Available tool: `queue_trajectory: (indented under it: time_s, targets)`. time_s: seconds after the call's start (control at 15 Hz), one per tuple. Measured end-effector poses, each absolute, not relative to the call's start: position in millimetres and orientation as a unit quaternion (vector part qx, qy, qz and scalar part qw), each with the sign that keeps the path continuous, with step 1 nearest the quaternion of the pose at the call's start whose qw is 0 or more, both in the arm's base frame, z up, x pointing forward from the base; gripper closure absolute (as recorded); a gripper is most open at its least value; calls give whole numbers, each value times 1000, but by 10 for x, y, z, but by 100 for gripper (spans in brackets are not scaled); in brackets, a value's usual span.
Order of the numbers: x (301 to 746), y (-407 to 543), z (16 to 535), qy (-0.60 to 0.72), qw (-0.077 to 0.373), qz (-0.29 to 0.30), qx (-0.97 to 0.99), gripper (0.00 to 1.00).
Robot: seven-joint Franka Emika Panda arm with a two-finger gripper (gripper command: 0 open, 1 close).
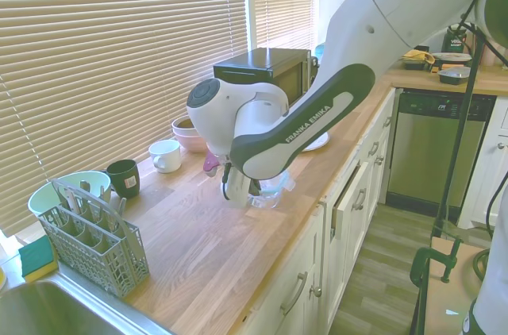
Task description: Cover the lid of the food container
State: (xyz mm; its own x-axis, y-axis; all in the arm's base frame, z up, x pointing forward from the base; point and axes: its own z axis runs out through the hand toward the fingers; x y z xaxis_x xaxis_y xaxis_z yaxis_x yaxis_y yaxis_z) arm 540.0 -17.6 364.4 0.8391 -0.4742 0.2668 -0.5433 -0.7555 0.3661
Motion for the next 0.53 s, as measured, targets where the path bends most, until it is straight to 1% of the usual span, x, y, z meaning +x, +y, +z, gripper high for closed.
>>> queue_trajectory:
  time_s: [0.33, 0.4, 0.53]
  targets:
    - [5500, -310, 3611, -289, 209, 80, 931, 100]
    - [5500, -323, 3611, -292, 207, 79, 930, 0]
    - [5506, -350, 3613, -299, 203, 77, 929, 0]
